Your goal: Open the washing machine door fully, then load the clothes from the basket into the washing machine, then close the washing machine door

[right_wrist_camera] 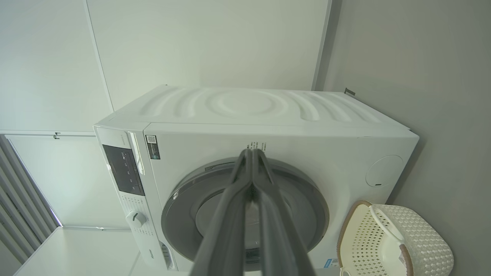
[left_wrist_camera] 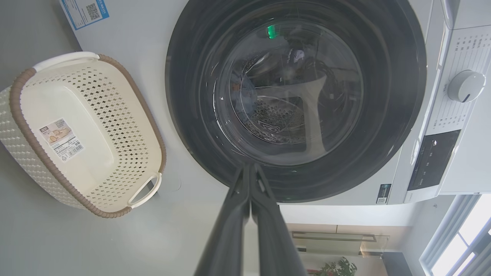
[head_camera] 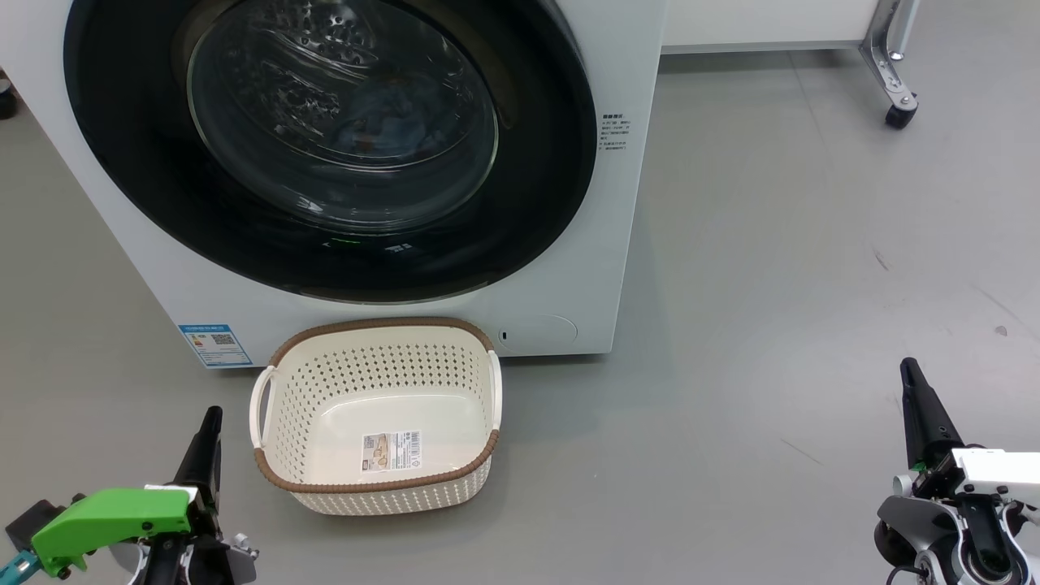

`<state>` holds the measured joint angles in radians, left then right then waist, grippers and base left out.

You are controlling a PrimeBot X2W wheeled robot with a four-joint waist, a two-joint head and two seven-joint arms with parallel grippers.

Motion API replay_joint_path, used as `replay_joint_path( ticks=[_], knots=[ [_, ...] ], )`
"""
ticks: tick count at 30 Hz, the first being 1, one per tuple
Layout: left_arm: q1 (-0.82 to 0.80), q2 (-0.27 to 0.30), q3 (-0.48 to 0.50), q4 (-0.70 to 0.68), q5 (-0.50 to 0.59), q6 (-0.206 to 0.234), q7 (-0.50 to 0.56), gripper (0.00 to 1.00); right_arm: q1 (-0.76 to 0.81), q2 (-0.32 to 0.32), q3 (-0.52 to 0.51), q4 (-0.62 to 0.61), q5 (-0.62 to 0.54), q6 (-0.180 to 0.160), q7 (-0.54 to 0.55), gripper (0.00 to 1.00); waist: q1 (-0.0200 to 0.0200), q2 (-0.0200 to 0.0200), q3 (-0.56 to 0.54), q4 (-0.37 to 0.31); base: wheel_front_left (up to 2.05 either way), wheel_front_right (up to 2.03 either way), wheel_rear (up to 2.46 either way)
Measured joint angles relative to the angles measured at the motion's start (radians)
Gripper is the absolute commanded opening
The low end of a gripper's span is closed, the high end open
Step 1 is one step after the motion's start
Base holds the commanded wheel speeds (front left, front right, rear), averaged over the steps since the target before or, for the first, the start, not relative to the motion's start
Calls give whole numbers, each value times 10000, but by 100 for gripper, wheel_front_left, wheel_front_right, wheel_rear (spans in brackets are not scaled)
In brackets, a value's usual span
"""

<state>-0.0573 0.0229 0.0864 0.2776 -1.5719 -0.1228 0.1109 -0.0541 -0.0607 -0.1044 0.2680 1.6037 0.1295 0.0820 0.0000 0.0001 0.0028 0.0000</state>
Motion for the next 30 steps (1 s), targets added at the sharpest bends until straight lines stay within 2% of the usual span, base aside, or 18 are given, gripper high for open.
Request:
replay_joint_path(
  ticks=[3, 30],
  knots=[
    [-65, 6, 6, 2, -286, 0, 27, 0, -33, 6, -6, 10, 169, 0, 12, 0, 0, 0, 0, 1, 0, 0, 0],
    [-65, 8, 6, -2, -303, 0, 27, 0, -33, 12, -29, 25, 169, 0, 13, 0, 0, 0, 1, 0, 0, 0, 0]
  ],
)
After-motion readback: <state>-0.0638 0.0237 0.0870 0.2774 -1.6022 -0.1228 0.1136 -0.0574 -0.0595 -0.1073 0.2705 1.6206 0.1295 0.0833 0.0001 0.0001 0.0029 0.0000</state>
